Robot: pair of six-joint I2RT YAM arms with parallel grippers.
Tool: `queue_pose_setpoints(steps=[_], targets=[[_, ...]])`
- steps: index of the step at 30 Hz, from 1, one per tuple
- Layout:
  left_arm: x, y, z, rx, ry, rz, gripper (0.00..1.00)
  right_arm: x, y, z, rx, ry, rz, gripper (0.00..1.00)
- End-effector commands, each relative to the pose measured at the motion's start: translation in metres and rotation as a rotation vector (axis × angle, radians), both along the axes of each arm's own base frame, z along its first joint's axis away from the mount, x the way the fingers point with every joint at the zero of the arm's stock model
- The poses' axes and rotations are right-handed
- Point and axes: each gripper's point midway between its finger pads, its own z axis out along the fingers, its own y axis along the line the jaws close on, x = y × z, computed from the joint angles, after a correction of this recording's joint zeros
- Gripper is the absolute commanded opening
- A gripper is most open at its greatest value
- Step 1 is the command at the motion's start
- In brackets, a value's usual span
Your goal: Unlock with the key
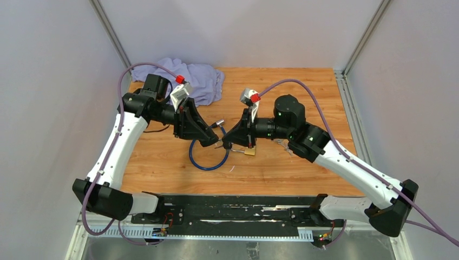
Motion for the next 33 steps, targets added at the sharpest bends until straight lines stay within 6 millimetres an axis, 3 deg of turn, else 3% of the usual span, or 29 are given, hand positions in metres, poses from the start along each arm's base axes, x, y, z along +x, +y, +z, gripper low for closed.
queue_pose_setpoints(steps=[1, 8, 15, 23, 30, 33], targets=[[-0.008, 0.002, 0.027, -0.082, -0.034, -0.026, 0.00, 0.007, -0.012, 0.019, 0.073, -0.076, -0.102, 0.01], [0.008, 0.010, 0.035, -0.076, -0.004, 0.026, 0.00, 0.007, -0.033, 0.013, 0.062, -0.073, -0.177, 0.01], [0.028, 0.018, 0.054, -0.013, 0.010, 0.119, 0.00, 0.008, -0.037, 0.014, 0.098, -0.064, -0.208, 0.00], [0.064, 0.031, 0.039, 0.181, 0.018, 0.346, 0.00, 0.010, -0.038, 0.017, 0.085, -0.063, -0.209, 0.01], [0.055, 0.028, 0.050, 0.132, 0.017, 0.329, 0.00, 0.013, -0.041, 0.021, 0.089, -0.072, -0.235, 0.01], [0.054, 0.028, 0.043, 0.134, 0.032, 0.326, 0.00, 0.014, -0.042, 0.021, 0.095, -0.073, -0.245, 0.01]])
